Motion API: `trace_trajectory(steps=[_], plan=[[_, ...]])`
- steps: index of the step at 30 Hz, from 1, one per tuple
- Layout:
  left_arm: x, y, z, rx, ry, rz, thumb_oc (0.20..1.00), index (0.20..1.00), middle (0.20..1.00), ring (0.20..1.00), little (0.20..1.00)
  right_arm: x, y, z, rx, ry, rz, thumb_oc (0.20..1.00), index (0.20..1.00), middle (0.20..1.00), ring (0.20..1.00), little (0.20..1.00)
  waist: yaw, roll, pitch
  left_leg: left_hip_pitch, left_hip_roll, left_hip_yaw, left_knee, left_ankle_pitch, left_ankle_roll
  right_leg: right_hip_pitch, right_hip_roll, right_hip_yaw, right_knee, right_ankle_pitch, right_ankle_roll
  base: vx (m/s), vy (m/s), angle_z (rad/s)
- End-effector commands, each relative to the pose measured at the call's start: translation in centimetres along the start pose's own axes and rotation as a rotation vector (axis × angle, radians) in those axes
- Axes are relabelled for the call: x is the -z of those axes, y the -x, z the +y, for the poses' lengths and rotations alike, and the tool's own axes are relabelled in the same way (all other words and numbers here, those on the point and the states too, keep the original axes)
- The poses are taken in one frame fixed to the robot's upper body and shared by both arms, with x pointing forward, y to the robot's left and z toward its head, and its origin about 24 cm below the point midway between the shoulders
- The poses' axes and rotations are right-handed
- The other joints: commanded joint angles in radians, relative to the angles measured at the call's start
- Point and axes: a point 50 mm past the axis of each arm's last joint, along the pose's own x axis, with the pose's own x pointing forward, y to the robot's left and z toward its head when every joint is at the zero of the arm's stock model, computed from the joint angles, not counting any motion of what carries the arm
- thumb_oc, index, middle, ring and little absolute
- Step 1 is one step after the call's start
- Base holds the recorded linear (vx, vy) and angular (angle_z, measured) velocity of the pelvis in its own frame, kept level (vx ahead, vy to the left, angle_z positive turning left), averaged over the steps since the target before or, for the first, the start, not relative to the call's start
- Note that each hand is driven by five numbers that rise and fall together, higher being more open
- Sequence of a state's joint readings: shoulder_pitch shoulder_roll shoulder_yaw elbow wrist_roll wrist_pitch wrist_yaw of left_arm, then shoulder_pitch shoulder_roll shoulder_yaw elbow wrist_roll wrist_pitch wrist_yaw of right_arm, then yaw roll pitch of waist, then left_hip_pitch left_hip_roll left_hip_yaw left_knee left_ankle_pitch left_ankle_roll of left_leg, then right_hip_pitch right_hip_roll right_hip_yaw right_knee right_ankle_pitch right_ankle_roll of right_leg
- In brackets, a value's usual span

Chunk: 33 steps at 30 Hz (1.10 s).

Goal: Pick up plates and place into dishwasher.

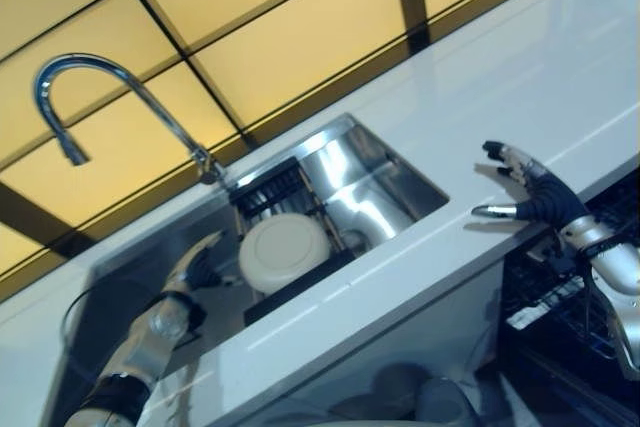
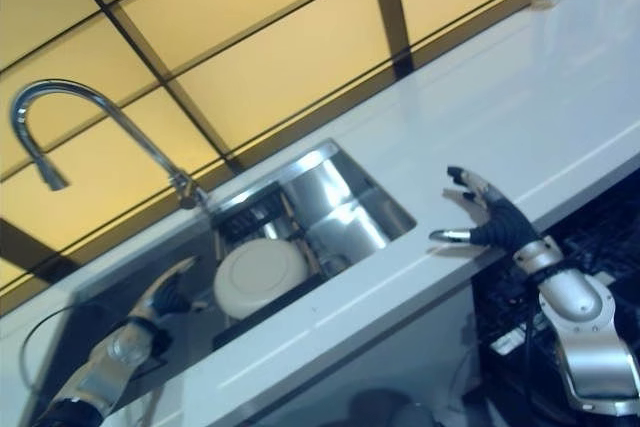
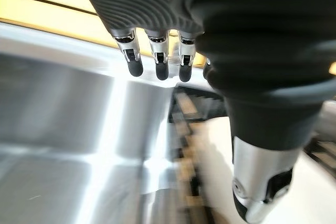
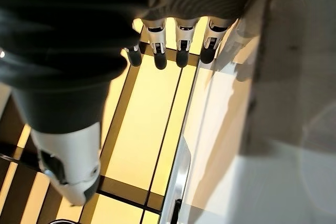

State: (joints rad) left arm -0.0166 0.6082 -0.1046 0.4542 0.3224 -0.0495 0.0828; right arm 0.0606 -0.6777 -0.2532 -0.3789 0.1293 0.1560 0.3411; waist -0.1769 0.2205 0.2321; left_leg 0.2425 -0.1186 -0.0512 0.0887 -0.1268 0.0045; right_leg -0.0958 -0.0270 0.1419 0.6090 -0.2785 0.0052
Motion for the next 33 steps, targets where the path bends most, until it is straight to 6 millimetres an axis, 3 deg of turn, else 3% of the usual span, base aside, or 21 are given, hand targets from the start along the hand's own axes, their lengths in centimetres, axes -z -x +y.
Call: trace_trajectory(steps=[1, 7, 15, 25, 29, 33], plan=[[0.5, -0.4, 2.6, -0.082, -0.006, 0.025, 1.0, 1.0, 1.0, 1.0, 1.0, 2.5, 1.3, 0.6, -0.062, -0.004, 0.157, 1.0, 1.0, 1.0, 1.0, 1.0, 0.022, 0.007, -0.051, -0.177, -0.008, -0.152, -0.003, 0.201, -0.085, 0.206, 0.014, -0.027, -0.398, 0.121, 0.006, 0.01, 0.106, -0.3], [0.6, -1.4, 3.0, -0.074, 0.025, 0.043, 1.0, 1.0, 1.0, 1.0, 1.0, 2.1, 1.0, -1.0, -0.02, 0.027, 0.161, 1.0, 1.0, 1.0, 1.0, 1.0, -0.002, 0.022, -0.044, -0.141, -0.025, -0.105, -0.019, 0.148, -0.061, 0.187, -0.013, -0.047, -0.386, 0.12, 0.013, 0.04, 0.186, 0.0], [-1.0, -2.1, 3.1, -0.193, 0.053, -0.018, 1.0, 1.0, 1.0, 1.0, 1.0, 1.6, 0.8, -2.6, -0.002, 0.039, 0.152, 1.0, 1.0, 1.0, 1.0, 1.0, -0.025, 0.036, -0.034, -0.123, -0.053, -0.077, -0.032, 0.129, -0.035, 0.091, -0.042, -0.033, -0.331, 0.129, 0.04, 0.0, 0.141, -0.13], [-2.3, -1.4, 7.4, -0.54, -0.057, -0.12, 1.0, 1.0, 1.0, 1.0, 1.0, 2.4, 1.8, -2.8, 0.025, 0.024, 0.169, 1.0, 1.0, 1.0, 1.0, 1.0, -0.03, 0.036, -0.034, -0.112, -0.067, -0.057, -0.022, 0.112, -0.014, 0.088, -0.055, -0.022, -0.329, 0.144, 0.049, 0.0, 0.006, -0.01], [-2.7, -1.4, 7.7, -0.538, -0.094, -0.13, 1.0, 1.0, 1.0, 1.0, 1.0, 2.5, 1.9, -2.5, 0.02, 0.019, 0.181, 1.0, 1.0, 1.0, 1.0, 1.0, -0.033, 0.038, -0.031, -0.109, -0.066, -0.056, -0.02, 0.112, -0.013, 0.092, -0.057, -0.016, -0.33, 0.148, 0.051, 0.0, 0.0, 0.0], [-3.2, -2.0, 6.9, -0.419, -0.051, -0.118, 1.0, 1.0, 1.0, 1.0, 1.0, 2.3, 1.6, -2.3, 0.017, 0.028, 0.188, 1.0, 1.0, 1.0, 1.0, 1.0, -0.04, 0.041, -0.022, -0.105, -0.064, -0.053, -0.02, 0.115, -0.013, 0.094, -0.054, -0.006, -0.327, 0.151, 0.053, 0.01, -0.001, -0.03]])
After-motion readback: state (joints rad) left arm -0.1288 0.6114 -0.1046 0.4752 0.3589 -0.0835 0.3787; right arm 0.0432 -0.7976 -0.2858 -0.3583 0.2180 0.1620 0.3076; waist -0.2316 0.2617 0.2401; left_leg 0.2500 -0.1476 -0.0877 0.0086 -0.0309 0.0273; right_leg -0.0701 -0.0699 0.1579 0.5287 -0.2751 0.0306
